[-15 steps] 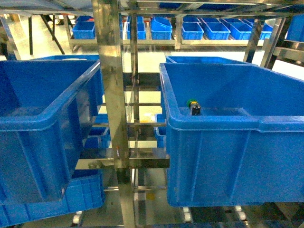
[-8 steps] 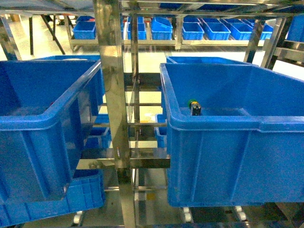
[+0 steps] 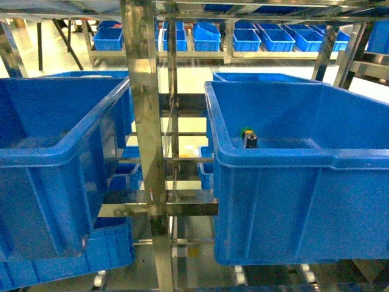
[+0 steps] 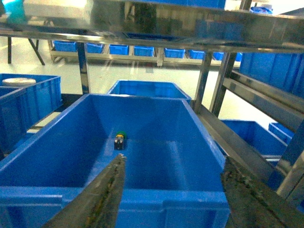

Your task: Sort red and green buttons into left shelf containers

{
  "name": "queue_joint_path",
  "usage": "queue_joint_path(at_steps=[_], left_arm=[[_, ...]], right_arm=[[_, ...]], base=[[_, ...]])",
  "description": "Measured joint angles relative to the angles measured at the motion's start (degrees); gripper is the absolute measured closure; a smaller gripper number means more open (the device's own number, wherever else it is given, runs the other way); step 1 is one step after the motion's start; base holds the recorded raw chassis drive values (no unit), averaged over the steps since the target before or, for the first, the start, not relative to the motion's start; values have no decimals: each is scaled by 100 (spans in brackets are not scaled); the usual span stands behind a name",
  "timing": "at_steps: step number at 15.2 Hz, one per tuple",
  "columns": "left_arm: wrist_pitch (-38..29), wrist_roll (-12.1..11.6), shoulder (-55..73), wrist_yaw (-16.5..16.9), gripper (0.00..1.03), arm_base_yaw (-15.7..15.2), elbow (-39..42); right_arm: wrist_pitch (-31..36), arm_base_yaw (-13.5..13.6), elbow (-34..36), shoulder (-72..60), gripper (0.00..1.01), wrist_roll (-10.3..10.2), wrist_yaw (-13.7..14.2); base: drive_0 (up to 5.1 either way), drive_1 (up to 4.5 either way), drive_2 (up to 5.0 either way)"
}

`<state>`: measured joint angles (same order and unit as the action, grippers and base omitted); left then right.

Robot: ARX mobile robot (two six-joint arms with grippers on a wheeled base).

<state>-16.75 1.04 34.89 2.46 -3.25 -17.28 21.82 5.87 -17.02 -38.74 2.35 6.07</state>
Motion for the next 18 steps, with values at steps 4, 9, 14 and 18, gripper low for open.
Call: queue_joint_path(at_steps=[4,9,14,18], left_arm=[[-136,-17,-470,-254,85,343,538],[-42,-26,-1147,-251,101,326,1095],[339,-24,-1838,-251,101,326,1432],[516,-24,-2315,-264,101,326,1648]], right_arm=[[44,-592,573,496,81,-138,-544],[-136,-588,1113,1209,99,-155,-608],[-581,-588,1421,1993,99,-155,-608],[-817,-588,1635,2518,99,-160,-608]], base=[[0,0,0],[0,0,0],[0,0,0],[0,0,0]])
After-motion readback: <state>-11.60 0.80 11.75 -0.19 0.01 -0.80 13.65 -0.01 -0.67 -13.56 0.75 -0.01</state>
